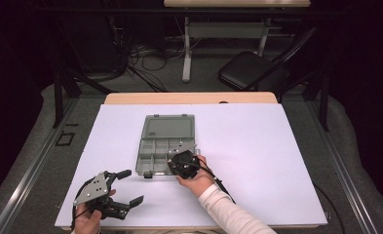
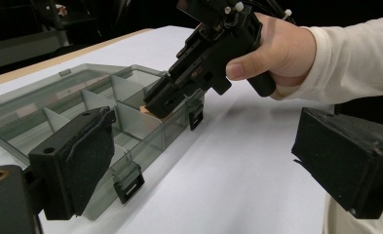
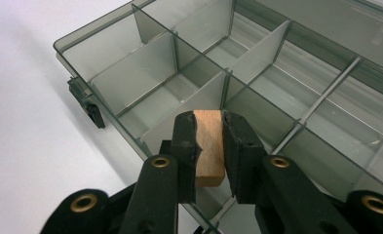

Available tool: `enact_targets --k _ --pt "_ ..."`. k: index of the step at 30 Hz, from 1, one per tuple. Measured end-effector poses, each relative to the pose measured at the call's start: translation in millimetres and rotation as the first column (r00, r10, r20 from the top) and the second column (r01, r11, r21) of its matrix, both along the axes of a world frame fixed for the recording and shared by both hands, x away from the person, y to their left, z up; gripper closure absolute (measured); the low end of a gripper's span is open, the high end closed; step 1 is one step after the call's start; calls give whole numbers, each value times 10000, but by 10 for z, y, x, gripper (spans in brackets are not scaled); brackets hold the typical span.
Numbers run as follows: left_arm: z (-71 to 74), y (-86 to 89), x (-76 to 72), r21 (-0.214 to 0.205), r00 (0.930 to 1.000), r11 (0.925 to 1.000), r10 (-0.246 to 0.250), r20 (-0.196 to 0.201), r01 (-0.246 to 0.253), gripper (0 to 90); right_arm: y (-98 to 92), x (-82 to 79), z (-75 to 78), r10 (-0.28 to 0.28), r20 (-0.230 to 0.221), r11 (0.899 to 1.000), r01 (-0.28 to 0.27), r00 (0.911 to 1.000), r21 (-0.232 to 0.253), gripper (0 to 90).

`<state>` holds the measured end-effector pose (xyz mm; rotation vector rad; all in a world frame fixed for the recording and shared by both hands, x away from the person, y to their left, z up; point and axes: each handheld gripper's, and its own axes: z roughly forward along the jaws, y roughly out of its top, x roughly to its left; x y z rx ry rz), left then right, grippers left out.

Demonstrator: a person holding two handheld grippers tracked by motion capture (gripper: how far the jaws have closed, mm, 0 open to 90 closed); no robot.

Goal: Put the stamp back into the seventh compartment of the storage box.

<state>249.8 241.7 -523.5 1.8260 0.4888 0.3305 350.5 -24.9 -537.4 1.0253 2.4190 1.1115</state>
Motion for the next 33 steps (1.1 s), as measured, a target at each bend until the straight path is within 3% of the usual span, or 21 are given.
enact_targets --k 23,33 --pt "-1 -1 -1 0 10000 10000 37 20 -37 81 -1 1 2 3 -98 10000 -3 10000 -1 760" --pt "-2 0 2 8 10000 10000 82 6 -82 81 -6 -9 24 30 -113 9998 -28 9999 216 705"
